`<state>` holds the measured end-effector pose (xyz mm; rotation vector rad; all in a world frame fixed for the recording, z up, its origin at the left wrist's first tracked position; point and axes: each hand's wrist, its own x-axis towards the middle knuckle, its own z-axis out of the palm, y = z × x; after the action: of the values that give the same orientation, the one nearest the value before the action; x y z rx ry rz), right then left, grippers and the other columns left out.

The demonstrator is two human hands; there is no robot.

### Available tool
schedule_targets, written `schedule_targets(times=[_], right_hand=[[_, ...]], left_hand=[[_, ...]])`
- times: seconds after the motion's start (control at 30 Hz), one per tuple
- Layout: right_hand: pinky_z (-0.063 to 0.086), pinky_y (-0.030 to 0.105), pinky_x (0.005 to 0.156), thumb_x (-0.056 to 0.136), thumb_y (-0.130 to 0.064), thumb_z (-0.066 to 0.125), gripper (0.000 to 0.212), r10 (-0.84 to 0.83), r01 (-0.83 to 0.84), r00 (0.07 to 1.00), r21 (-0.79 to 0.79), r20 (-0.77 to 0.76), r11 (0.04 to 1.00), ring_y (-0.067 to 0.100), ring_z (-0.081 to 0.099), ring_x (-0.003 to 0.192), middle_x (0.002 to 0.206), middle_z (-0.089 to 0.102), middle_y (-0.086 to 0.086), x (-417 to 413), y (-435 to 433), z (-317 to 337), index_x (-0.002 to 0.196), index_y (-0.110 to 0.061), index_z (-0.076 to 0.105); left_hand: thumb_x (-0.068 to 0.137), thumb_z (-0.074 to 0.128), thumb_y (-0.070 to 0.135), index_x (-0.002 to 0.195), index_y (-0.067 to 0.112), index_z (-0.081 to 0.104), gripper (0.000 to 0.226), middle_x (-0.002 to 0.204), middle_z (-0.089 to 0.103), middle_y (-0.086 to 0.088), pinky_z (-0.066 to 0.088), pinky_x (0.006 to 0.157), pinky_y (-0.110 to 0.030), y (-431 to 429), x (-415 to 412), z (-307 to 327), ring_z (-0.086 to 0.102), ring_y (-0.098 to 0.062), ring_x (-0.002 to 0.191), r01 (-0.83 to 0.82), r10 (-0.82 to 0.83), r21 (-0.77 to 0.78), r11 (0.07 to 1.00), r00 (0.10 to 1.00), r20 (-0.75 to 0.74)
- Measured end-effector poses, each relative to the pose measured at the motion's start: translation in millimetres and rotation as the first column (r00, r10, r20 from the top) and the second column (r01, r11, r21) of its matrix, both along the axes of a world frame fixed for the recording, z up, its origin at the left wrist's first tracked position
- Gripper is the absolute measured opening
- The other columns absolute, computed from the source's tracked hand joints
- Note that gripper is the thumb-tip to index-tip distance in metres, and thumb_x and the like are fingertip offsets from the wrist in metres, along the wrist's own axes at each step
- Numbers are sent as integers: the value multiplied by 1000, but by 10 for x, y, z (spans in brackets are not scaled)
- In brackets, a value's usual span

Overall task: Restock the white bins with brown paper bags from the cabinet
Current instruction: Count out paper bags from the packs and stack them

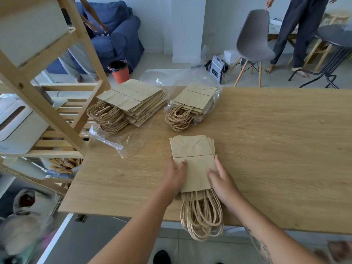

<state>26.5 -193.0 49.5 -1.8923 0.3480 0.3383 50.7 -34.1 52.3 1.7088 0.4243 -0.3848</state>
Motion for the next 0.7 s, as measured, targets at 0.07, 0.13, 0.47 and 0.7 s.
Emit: schedule_targets(times=[0.07, 0.13, 0.47, 0.7], right_hand=[[28, 32, 112, 100, -34, 47, 63, -32, 33, 999, 77, -5, 996, 10, 32, 139, 156, 30, -10, -1, 1, 28, 155, -36, 16], [30, 32, 111, 100, -33, 48, 60, -92, 91, 996, 121, 2, 988, 10, 35, 137, 154, 34, -12, 5, -49, 60, 154, -35, 22], [40, 33, 106, 100, -25, 50, 59, -77, 87, 996, 238, -51, 967, 10, 51, 119, 144, 50, -6, -27, -135, 83, 152, -35, 26], [36, 28, 106, 102, -31, 45, 42, -57, 51, 998, 212, 22, 976, 7, 46, 126, 147, 45, -9, -42, -353, 28, 144, -36, 43]], left_hand=[[98, 44, 48, 132, 30, 46, 38, 121, 64, 1, 56, 92, -48, -6, -23, -14, 65, -21, 106, -5, 6, -37, 999, 1000, 9], [103, 42, 41, 132, 31, 46, 31, 120, 64, 4, 56, 92, -44, 11, -37, 0, 64, -17, 106, -1, 2, -83, 997, 1000, 11], [97, 61, 30, 133, 32, 54, 37, 120, 69, 1, 62, 77, -47, 62, -55, -29, 72, -20, 99, -32, 33, -202, 979, 999, 1], [93, 68, 18, 122, 31, 62, 32, 110, 75, 3, 62, 77, -41, 33, -52, -42, 73, -19, 96, -139, 132, -240, 961, 990, -44]])
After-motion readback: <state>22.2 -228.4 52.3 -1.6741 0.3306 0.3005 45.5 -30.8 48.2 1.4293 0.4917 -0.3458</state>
